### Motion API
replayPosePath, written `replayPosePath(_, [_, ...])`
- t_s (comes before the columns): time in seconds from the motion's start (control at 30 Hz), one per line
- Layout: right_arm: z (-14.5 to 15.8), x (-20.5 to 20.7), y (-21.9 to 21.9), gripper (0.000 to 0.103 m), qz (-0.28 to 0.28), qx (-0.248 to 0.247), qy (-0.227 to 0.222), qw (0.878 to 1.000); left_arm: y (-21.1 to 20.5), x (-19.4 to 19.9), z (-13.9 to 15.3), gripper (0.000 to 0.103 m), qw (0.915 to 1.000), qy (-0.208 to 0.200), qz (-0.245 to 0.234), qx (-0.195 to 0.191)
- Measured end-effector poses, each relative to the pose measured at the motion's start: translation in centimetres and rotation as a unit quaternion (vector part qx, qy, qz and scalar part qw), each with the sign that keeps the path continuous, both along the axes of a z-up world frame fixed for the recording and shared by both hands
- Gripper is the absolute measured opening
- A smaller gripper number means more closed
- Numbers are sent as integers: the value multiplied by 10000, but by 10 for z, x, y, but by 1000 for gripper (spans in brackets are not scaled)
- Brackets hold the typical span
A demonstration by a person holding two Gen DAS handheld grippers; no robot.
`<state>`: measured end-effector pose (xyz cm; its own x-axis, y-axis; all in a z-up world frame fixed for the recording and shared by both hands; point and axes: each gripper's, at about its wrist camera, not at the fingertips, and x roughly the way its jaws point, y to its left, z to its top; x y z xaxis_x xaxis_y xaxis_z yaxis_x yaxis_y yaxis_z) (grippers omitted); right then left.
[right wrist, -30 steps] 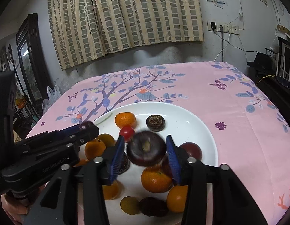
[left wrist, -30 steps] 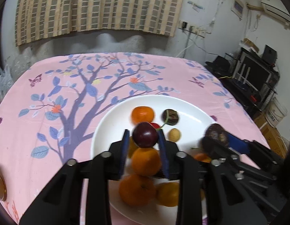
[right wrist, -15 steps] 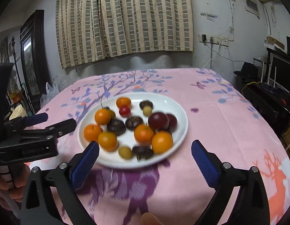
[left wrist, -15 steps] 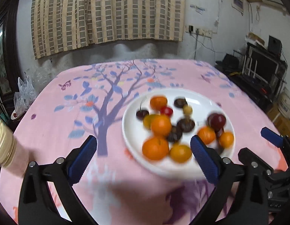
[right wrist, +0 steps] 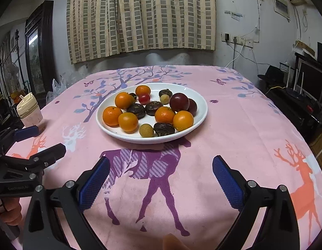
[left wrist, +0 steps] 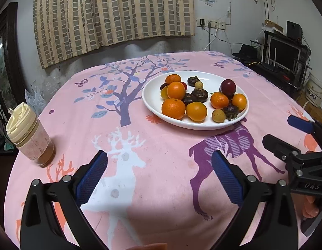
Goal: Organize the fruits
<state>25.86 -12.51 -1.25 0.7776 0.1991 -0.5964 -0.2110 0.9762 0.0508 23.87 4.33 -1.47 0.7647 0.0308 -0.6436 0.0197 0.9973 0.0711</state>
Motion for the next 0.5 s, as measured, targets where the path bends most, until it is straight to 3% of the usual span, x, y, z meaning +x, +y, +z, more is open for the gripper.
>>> replayPosePath(0.5, [-1,2,3,99,54,-121,5,9999,-1,-1,3,98,10000,-5,-16,-38])
